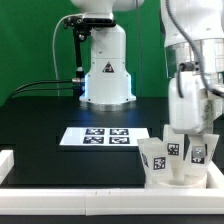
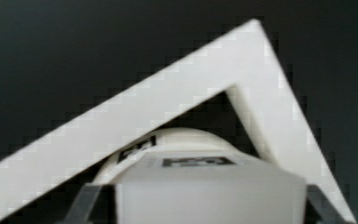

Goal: Assemble stool

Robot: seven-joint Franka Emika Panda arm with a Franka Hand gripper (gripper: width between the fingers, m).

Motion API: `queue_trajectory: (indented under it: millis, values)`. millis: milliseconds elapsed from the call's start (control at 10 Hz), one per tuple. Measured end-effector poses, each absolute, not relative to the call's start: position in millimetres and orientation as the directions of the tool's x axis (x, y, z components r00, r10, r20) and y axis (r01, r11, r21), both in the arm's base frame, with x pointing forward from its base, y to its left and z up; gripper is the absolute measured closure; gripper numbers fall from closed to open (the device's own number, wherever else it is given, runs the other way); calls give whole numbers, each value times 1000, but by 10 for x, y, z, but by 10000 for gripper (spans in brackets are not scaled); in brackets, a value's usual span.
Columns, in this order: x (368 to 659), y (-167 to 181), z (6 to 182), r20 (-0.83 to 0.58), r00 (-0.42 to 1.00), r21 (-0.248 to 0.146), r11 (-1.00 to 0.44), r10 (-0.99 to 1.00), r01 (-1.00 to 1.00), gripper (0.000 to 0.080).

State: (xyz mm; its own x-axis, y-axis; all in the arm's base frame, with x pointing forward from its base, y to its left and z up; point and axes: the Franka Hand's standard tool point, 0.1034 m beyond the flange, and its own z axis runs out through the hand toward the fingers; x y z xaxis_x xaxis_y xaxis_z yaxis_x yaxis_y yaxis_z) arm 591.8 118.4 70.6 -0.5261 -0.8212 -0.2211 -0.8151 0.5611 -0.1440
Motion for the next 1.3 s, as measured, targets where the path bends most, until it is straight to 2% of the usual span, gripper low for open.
queue_trajectory:
  millis: [100, 300, 400, 500, 600, 700, 900, 1000, 1200, 1300]
  values:
    - [5926, 1180, 706, -237, -573, -147, 612, -785, -777, 461]
    - [5923, 1183, 701, -231, -552, -152, 590, -801, -793, 461]
    - [5922, 1182, 698, -230, -549, -152, 587, -804, -795, 280]
    - [5926, 1174, 705, -221, -504, -159, 541, -835, -826, 190]
    - [5942, 1182, 754, -216, -442, -172, 479, -871, -861, 190]
    - [5984, 1191, 856, -220, -392, -191, 434, -893, -880, 157]
    - [6060, 1147, 1025, -165, -104, -275, 147, -981, -950, 152]
    - [6053, 1159, 1034, -132, 10, -295, 30, -991, -955, 151]
    - [6048, 1145, 1012, -107, 81, -301, -46, -991, -953, 151]
    - [6048, 1146, 1012, -70, 193, -304, -163, -979, -938, 151]
